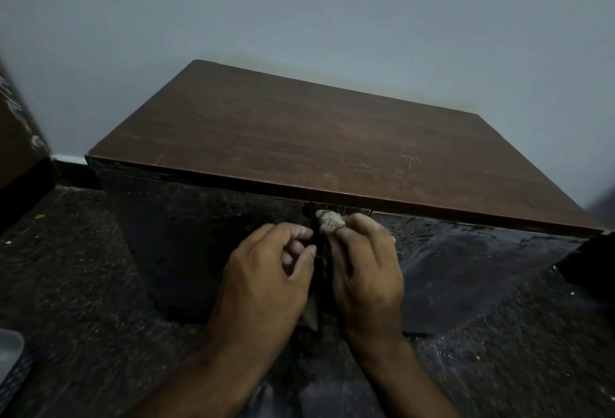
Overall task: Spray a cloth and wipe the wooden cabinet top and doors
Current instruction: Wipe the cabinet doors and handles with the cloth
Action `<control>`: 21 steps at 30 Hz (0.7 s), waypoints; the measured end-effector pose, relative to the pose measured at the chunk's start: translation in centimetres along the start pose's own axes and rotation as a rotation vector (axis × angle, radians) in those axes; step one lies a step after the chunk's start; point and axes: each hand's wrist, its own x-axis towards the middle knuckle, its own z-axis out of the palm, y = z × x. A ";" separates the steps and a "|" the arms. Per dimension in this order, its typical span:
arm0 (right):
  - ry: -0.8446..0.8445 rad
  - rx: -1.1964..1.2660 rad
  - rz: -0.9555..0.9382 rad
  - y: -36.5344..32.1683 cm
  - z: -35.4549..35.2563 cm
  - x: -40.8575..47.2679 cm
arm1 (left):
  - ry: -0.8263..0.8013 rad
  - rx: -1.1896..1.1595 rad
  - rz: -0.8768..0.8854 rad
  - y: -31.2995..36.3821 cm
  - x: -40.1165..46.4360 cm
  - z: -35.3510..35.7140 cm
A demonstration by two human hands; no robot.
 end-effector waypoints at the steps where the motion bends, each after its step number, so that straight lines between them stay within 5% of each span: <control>1: 0.025 -0.004 0.012 0.4 0.1 -0.1 | -0.003 0.005 0.013 0.0 0.0 0.0; 10: 0.022 0.004 -0.045 -0.6 0.7 1.1 | 0.043 0.044 0.055 0.3 0.1 -0.5; 14: 0.155 -0.028 0.117 0.7 -0.5 0.3 | 0.031 0.031 0.074 0.4 0.0 -0.6; 21: 0.065 0.006 -0.035 -0.7 0.5 1.6 | 0.091 0.123 0.138 0.1 0.1 -0.3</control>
